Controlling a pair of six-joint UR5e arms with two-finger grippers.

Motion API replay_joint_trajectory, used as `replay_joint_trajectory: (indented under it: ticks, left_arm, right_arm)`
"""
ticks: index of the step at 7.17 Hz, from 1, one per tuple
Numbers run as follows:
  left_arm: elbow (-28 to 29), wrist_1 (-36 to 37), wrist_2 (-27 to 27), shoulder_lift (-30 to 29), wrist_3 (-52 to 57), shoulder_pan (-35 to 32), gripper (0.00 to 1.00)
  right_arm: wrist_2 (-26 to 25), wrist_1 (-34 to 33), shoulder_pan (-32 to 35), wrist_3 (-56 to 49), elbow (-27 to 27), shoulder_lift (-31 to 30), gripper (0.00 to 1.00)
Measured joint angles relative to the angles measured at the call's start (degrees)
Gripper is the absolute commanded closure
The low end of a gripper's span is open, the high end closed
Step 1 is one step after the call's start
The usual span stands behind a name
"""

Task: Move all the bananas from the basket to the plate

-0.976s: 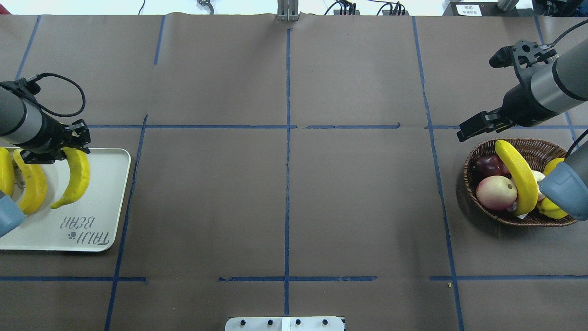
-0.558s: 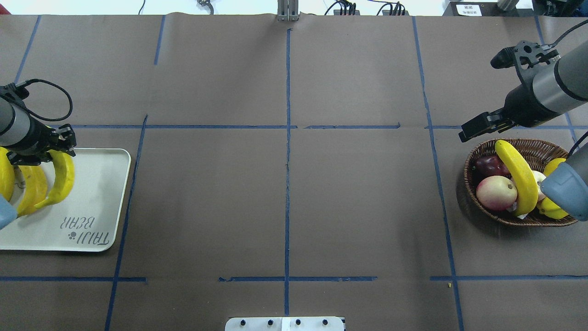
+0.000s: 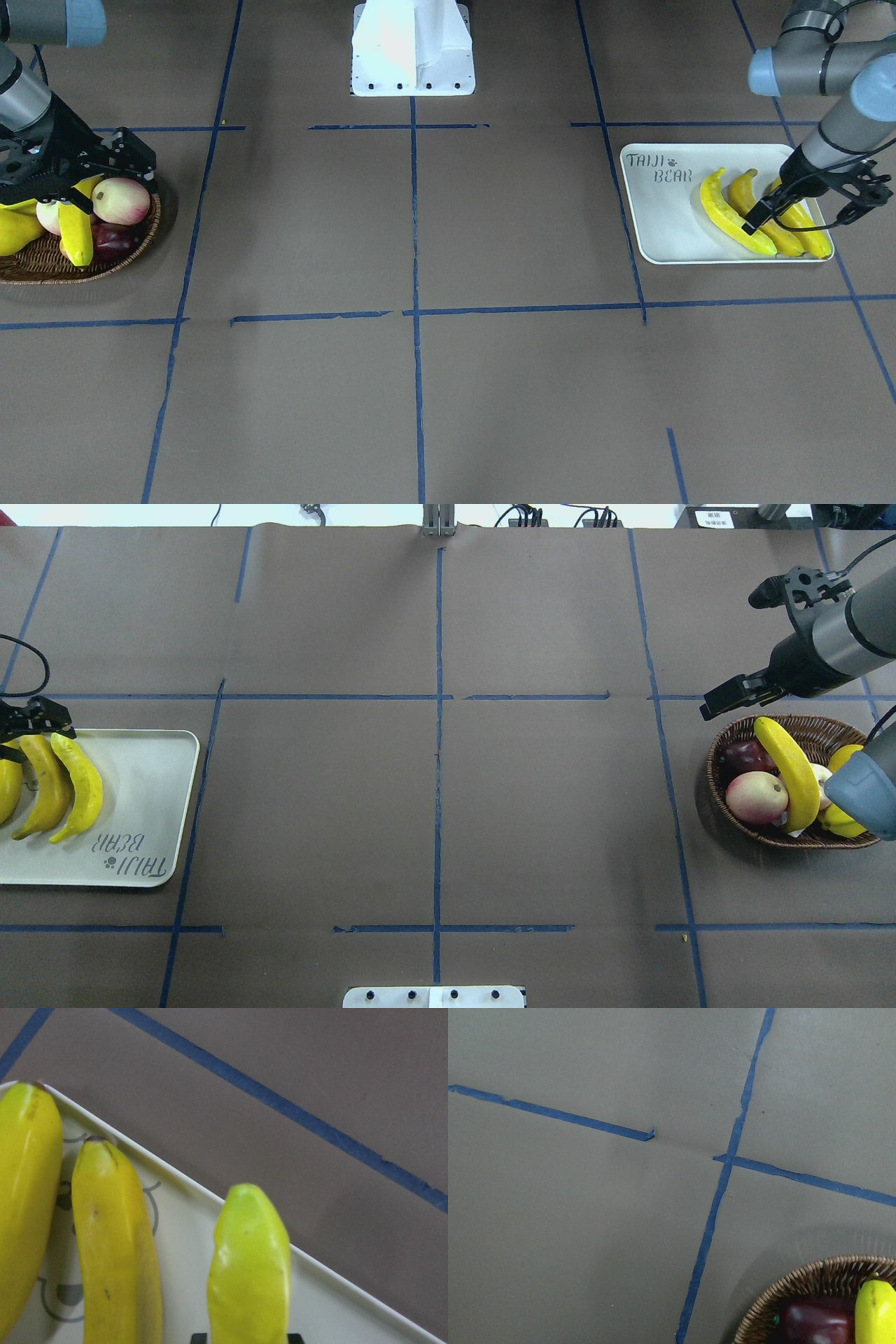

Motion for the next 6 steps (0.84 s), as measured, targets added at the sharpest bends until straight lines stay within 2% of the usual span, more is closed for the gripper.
replay_joint_trajectory:
  ticks: [1, 2, 4, 6]
  left_arm:
    - [-0.5, 0.3, -5.2, -0.3, 1.2, -3.6, 0.0]
    - [-1.6, 0.7, -7.2, -1.2, 1.4, -5.1, 0.0]
    - [-4.4, 1.0, -8.0, -3.1, 1.4, -5.7, 0.0]
    - [-5.8, 1.0, -8.2, -3.6, 1.4, -5.7, 0.0]
  right_arm:
    - [0.0, 0.0, 0.1, -0.1, 0.1, -0.4, 0.01]
    - [-0.2, 0.2, 0.2, -0.8, 0.4, -1.6, 0.01]
    - [-1.5, 0.7, 0.3, -4.7, 1.0, -6.4, 0.01]
    - [-6.1, 3.2, 0.1, -6.3, 1.1, -12.7, 0.06]
